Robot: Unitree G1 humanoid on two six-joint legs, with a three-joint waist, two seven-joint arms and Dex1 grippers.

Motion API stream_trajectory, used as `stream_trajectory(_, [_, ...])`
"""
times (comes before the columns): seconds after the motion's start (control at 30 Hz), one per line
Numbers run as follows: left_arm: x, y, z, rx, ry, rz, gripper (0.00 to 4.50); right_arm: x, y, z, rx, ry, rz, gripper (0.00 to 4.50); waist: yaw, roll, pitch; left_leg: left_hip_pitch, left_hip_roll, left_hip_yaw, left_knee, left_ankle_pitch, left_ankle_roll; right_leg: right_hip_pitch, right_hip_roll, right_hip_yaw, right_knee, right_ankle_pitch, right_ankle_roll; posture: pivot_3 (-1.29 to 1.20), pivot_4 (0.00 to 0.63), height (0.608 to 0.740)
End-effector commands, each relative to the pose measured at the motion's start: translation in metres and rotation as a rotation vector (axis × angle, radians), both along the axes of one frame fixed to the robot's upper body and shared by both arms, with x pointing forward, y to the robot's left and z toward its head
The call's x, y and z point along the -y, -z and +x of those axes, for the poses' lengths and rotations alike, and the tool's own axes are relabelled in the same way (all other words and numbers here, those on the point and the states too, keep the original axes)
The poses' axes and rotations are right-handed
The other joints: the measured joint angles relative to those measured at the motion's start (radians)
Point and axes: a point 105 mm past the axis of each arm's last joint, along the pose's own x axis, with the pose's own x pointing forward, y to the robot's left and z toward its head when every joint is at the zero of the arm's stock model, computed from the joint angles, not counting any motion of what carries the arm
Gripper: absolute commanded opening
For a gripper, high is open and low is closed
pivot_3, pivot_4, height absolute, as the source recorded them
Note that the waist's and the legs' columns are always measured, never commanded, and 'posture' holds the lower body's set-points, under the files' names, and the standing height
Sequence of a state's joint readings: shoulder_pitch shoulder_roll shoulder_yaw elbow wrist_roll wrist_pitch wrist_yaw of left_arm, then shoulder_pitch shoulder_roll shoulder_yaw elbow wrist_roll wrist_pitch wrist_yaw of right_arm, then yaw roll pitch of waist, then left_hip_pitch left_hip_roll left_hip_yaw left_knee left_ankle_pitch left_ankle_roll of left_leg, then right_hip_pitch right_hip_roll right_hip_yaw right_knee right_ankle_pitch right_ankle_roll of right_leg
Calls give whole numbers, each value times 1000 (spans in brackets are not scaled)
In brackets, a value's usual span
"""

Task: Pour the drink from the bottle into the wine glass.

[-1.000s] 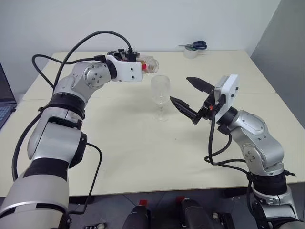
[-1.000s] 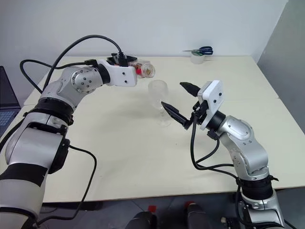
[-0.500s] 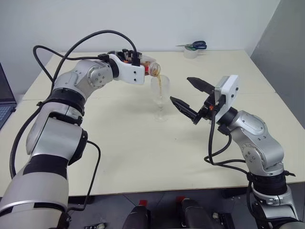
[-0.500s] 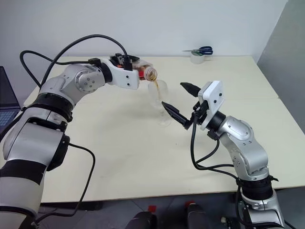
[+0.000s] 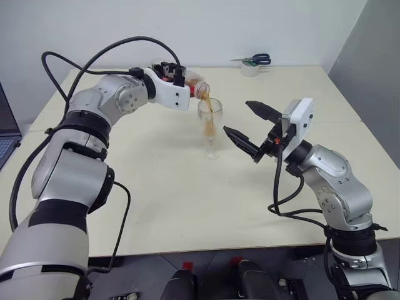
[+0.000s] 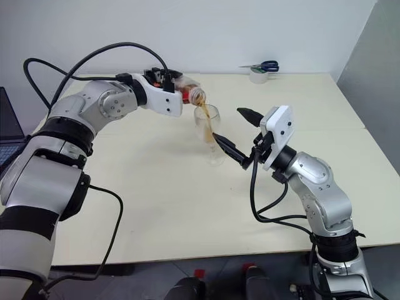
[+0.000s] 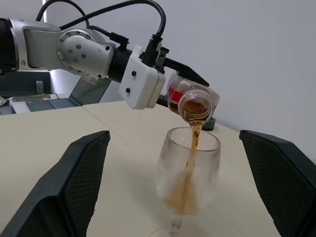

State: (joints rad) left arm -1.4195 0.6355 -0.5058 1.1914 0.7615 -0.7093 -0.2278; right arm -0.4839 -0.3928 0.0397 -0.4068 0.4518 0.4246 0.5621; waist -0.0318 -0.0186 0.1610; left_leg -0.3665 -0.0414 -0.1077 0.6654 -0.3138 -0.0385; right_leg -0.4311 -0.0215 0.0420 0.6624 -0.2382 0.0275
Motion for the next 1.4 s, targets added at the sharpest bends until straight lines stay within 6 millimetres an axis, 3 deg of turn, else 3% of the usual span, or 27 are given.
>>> stream_trajectory(0.03, [-1,-27,-3,81,7,-7,1761,3,-14,-6,57,5,11,4500,0,0,0,0,0,0,0,0,0,0,0,0,0,0,0,0,150,740])
stream_trajectory(1.17, [-3,-33,-3,144,0,85,1761,8,-12,-7,50,24,19,4500,0,0,0,0,0,1,1,0,0,-1,0,0,1,0,0,0,150,740])
stream_trajectory(1.4, [-3,-33,-2,88,-7,-29,1761,8,-12,-6,48,28,23,4500,0,0,0,0,0,2,1,0,0,-1,0,0,1,0,0,0,150,740])
